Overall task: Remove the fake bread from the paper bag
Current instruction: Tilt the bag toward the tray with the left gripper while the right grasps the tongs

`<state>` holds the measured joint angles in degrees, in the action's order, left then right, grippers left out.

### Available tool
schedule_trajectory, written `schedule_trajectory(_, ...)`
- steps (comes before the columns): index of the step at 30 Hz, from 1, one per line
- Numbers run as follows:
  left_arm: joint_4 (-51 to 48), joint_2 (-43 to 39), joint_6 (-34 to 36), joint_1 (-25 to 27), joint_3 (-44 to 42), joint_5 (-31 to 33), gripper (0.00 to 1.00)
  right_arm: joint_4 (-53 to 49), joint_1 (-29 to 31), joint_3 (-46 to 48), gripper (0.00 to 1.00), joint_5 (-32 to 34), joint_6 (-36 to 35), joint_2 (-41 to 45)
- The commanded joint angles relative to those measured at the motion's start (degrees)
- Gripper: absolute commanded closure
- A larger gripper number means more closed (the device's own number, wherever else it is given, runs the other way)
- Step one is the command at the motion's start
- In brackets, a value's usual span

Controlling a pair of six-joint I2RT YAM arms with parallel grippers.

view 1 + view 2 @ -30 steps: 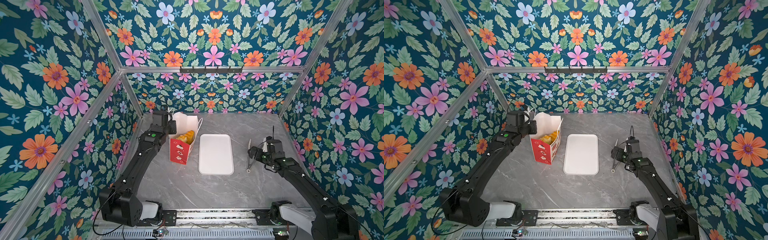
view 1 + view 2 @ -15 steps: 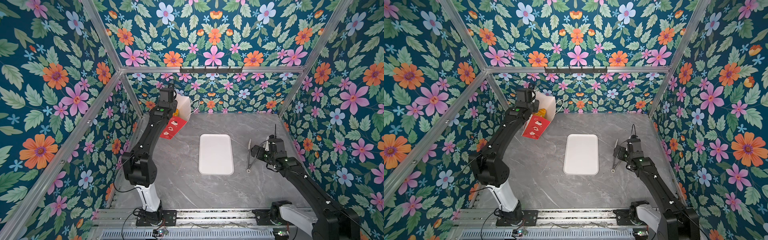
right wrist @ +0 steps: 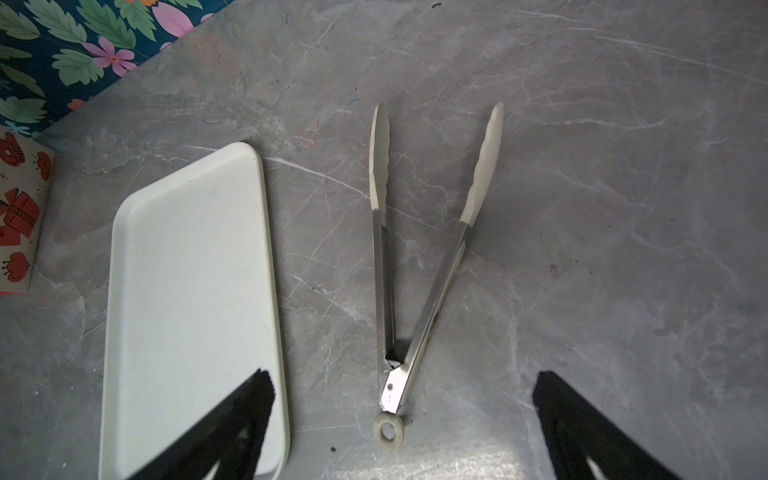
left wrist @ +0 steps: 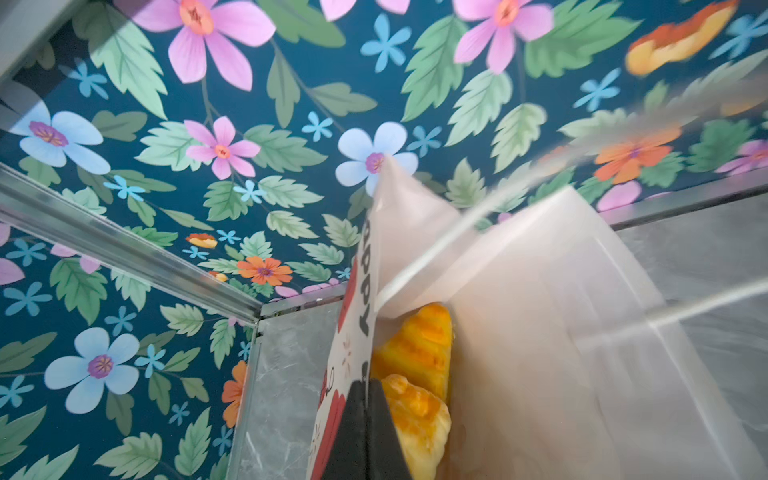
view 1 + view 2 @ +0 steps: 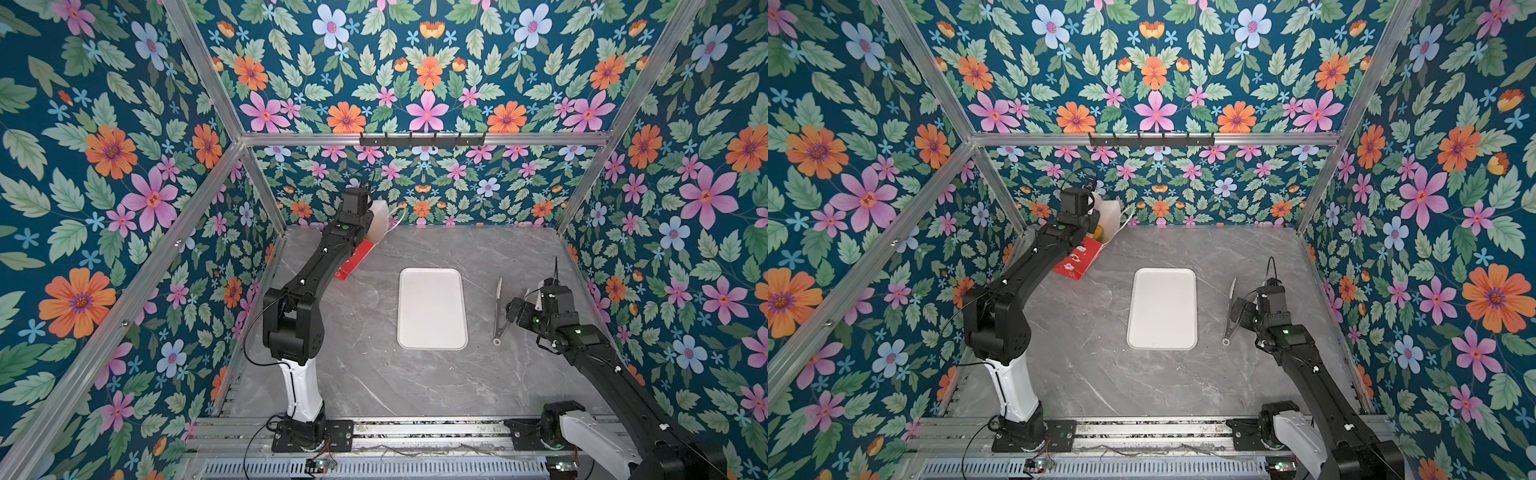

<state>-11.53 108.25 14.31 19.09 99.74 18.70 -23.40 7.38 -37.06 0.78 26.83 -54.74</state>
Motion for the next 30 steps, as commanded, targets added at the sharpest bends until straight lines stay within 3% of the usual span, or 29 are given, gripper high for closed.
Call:
schedule_trajectory(1,4.2,-3.3,-3.4,1.4,-2.6,-3.4,1.00,-0.7,0.0,0.2,0.01,-0.5,1.5,-0.1)
schedule_trajectory(14,12.2,-14.5,-10.2,7.7,-22.9,-6.2,1.00,-2.6,-2.5,0.3,0.01,-5.9,4.9,-4.2)
schedule_trajectory(30,21.6,-17.0,-15.1,13.1,-33.4,-12.7,1.00,-0.9,-2.9,-9.0,0.01,-11.3,3.8,-26.7)
